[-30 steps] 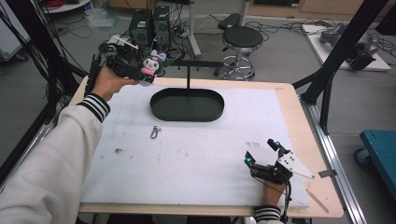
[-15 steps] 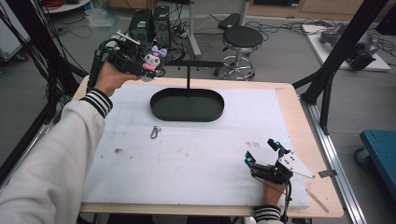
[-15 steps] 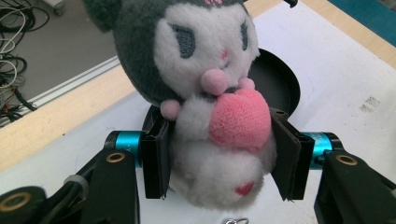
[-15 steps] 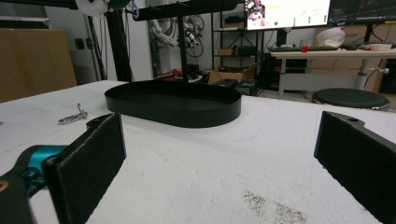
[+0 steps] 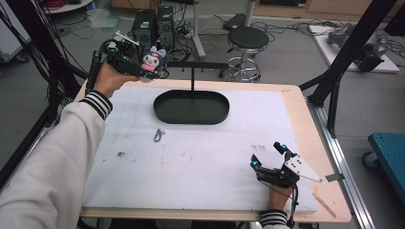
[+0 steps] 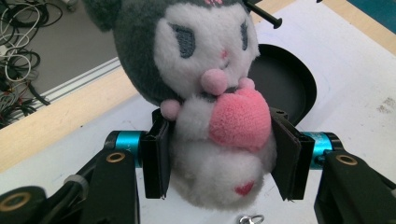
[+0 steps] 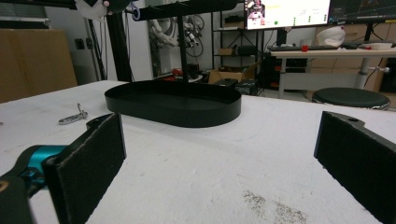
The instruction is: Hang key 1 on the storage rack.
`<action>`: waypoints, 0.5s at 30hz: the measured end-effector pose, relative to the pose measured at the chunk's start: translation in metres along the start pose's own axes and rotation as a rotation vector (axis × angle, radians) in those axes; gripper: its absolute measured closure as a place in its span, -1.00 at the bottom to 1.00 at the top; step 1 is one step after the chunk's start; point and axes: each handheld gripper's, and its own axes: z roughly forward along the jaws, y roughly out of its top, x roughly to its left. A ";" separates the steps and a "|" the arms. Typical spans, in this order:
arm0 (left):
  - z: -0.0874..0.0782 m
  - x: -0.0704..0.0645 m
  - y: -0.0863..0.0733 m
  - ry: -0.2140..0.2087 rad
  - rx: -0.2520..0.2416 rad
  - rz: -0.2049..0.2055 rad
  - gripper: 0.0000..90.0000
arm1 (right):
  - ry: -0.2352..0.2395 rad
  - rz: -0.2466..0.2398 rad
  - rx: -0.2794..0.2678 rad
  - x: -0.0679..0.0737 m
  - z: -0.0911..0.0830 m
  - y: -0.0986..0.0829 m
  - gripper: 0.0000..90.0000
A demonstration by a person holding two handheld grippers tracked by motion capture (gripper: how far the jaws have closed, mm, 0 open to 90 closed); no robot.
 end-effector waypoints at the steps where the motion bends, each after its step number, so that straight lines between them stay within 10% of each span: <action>1: 0.000 0.000 -0.001 0.000 -0.002 -0.003 0.05 | 0.000 0.000 0.000 0.000 0.000 0.000 -0.97; 15: 0.001 0.008 -0.016 0.010 0.015 -0.016 0.05 | -0.002 -0.005 0.000 0.000 0.000 0.000 -0.97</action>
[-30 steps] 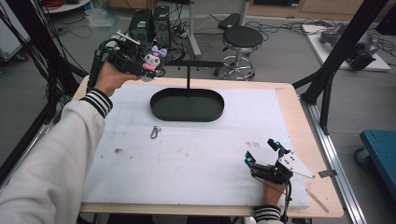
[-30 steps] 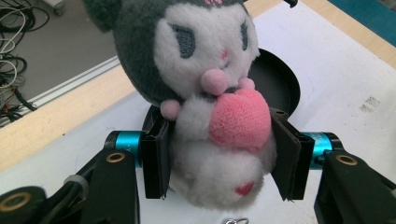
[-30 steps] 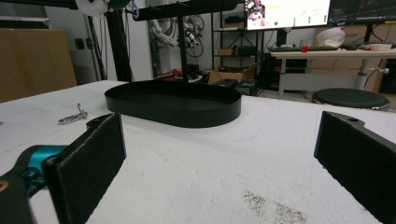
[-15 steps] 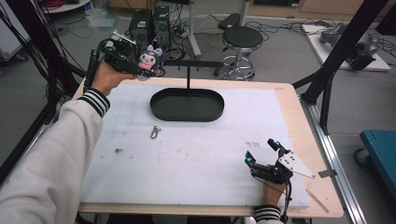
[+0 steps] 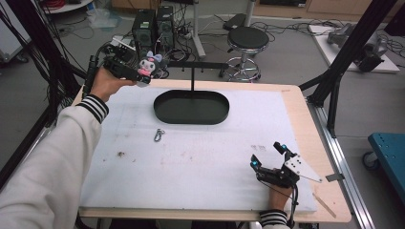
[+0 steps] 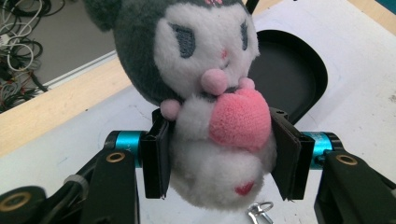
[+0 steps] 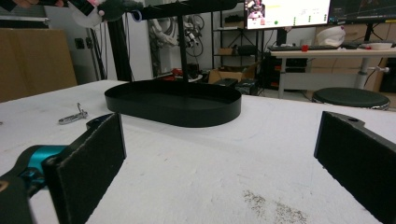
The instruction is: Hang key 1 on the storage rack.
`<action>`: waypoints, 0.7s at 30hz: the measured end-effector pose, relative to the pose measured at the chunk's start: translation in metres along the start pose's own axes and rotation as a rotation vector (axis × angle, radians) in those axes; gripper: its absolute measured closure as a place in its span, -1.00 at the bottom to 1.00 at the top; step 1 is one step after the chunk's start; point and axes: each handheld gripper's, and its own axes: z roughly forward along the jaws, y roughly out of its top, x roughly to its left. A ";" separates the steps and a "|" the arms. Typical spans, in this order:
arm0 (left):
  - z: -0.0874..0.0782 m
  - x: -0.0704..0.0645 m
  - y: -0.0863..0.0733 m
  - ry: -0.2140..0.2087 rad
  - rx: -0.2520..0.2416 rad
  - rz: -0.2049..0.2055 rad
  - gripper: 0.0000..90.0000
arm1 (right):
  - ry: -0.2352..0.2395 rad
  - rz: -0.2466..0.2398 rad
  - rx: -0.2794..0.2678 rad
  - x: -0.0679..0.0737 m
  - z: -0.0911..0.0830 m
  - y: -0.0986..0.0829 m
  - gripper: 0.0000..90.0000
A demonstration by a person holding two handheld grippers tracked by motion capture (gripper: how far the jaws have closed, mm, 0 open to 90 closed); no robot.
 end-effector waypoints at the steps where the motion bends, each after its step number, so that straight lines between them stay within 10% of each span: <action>1: 0.000 0.001 -0.001 -0.004 -0.001 -0.001 0.05 | 0.000 0.000 0.000 0.000 0.000 0.000 -0.97; 21: 0.012 0.002 -0.018 0.023 0.070 0.049 0.05 | 0.000 -0.005 0.003 0.000 0.000 0.000 -0.97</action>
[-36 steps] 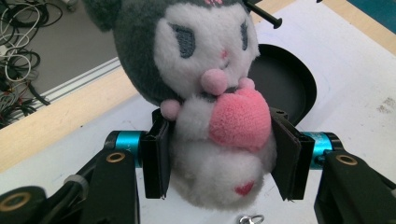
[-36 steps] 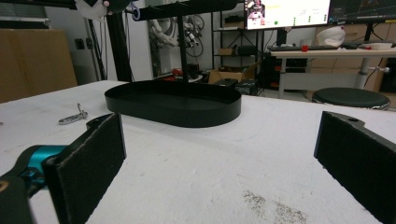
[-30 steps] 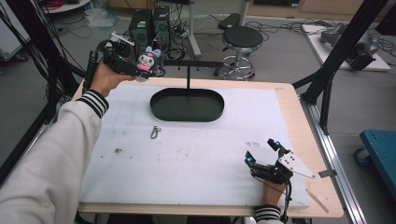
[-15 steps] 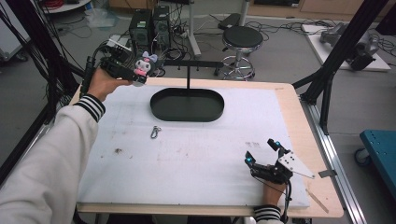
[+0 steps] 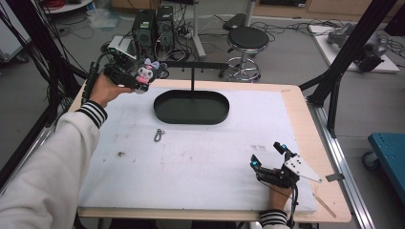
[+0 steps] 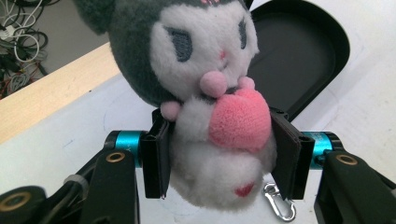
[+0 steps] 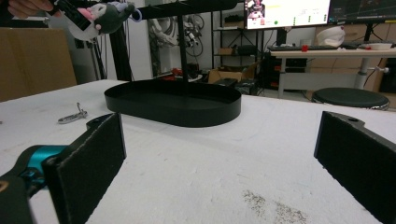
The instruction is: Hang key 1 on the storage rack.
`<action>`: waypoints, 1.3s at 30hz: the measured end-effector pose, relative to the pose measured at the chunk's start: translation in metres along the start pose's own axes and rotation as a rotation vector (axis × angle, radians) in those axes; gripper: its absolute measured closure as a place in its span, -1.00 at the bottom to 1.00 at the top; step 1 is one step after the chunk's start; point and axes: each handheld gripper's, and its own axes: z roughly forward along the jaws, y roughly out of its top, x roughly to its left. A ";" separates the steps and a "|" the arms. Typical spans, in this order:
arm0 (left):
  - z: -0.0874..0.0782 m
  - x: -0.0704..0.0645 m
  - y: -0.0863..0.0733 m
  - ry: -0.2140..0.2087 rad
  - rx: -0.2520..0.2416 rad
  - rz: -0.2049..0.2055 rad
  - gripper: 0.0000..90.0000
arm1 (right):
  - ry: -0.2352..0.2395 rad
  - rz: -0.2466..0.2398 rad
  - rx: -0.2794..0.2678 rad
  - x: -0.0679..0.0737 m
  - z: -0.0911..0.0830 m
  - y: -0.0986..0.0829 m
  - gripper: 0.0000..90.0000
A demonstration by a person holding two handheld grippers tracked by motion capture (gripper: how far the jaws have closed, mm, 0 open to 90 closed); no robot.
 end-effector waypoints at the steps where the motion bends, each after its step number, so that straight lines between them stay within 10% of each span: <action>1: 0.001 0.000 0.000 0.006 0.001 0.003 0.05 | 0.000 0.000 0.000 0.000 0.000 0.000 -0.97; 24: 0.037 -0.010 -0.009 -0.008 0.050 0.039 -0.11 | 0.001 0.010 -0.001 0.000 0.000 0.000 -0.97; 30: 0.035 -0.003 -0.010 -0.130 -0.098 0.011 -0.91 | 0.000 0.005 0.001 0.000 0.000 0.000 -0.97; 39: 0.007 -0.004 -0.023 -0.096 -0.243 0.073 -0.96 | 0.003 0.003 0.005 0.001 0.000 0.000 -0.97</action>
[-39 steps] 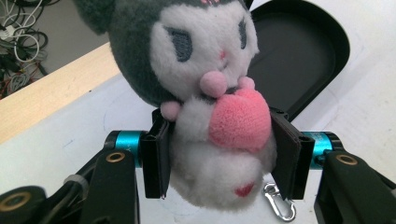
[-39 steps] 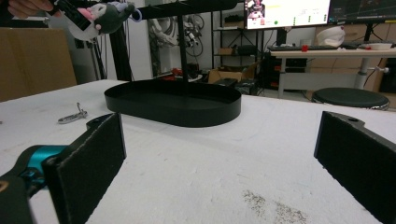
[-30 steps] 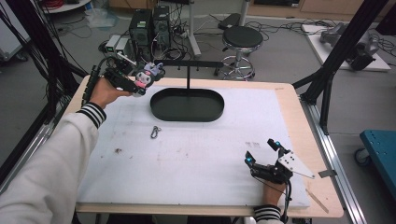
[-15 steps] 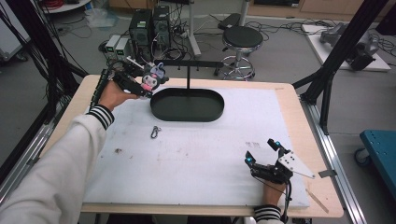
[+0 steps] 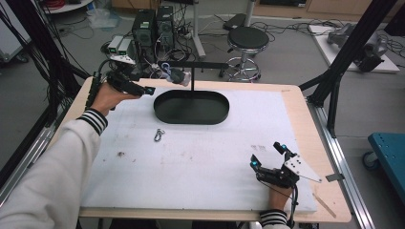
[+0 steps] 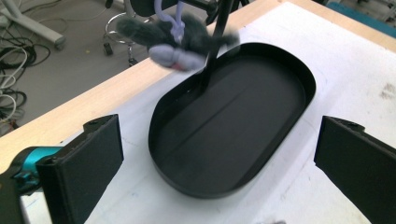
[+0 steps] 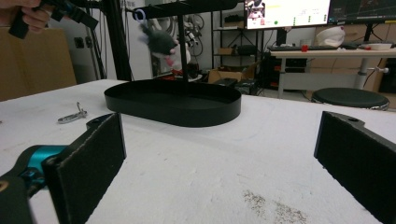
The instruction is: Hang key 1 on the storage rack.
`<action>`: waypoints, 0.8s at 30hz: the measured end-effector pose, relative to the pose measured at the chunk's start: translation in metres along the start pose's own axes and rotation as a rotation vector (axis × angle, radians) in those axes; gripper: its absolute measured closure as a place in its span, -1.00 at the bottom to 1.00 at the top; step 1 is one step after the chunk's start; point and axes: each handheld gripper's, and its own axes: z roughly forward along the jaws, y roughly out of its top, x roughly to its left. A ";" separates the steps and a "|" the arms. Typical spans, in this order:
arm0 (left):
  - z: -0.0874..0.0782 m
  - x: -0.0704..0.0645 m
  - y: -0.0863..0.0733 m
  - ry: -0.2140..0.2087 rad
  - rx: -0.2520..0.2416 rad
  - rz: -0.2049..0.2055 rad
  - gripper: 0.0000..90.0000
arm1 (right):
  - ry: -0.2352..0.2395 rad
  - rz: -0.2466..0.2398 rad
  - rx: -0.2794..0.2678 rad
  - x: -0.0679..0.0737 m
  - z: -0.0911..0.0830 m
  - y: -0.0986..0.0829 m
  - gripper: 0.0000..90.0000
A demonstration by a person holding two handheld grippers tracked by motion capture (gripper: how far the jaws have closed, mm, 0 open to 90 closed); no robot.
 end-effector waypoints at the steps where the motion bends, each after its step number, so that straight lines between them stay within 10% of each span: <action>1: -0.004 -0.001 -0.002 0.002 -0.014 0.007 -0.95 | -0.002 0.002 0.001 0.000 0.000 0.000 -0.97; 24: -0.061 -0.050 -0.060 -0.063 -0.233 0.091 -0.95 | 0.001 -0.005 0.002 0.000 0.000 0.000 -0.97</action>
